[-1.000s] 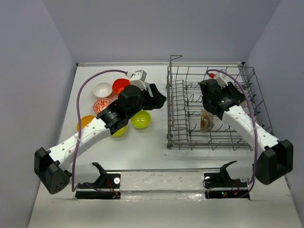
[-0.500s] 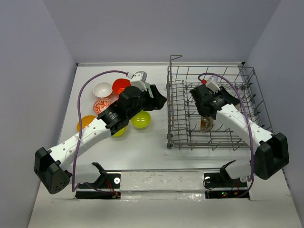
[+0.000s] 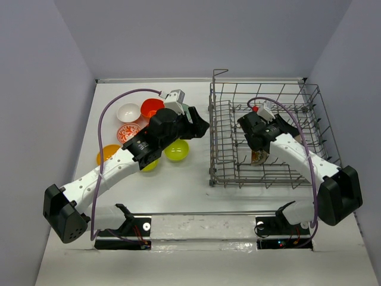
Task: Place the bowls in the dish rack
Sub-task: Insert the bowl into the dish rack.
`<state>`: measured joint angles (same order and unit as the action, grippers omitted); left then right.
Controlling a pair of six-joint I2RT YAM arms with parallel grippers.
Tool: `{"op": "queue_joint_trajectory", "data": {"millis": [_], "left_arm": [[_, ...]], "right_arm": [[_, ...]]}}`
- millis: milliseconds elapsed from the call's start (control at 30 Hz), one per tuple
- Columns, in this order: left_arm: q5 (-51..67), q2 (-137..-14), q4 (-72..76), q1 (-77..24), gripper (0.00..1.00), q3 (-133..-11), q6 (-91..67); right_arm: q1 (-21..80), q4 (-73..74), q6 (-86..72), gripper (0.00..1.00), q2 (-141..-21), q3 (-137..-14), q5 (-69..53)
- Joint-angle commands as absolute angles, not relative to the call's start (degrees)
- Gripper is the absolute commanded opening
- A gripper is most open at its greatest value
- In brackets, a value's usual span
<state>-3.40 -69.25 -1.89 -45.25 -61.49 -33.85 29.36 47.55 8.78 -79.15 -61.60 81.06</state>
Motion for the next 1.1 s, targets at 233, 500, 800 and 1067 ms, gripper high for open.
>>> {"op": "queue_joint_trajectory", "data": {"millis": [233,500,800,1067], "left_arm": [[-2.46,-69.52,1.41,-45.00,0.77,-60.91,-32.52],[-2.02,-70.31,1.67,-44.82,0.77,-60.91,-32.61],[-1.85,-70.49,1.93,-44.47,0.77,-60.73,-32.52],[-1.76,-70.66,2.11,-44.12,0.77,-60.38,-32.52]], "right_arm": [[29.62,44.56,11.60,0.01,-75.59,-59.33,87.28],[29.09,43.51,12.30,0.01,-76.20,-59.15,87.71],[29.09,40.25,14.15,0.01,-77.25,-58.62,87.36],[29.62,39.02,15.03,0.01,-78.84,-58.71,87.01]]}}
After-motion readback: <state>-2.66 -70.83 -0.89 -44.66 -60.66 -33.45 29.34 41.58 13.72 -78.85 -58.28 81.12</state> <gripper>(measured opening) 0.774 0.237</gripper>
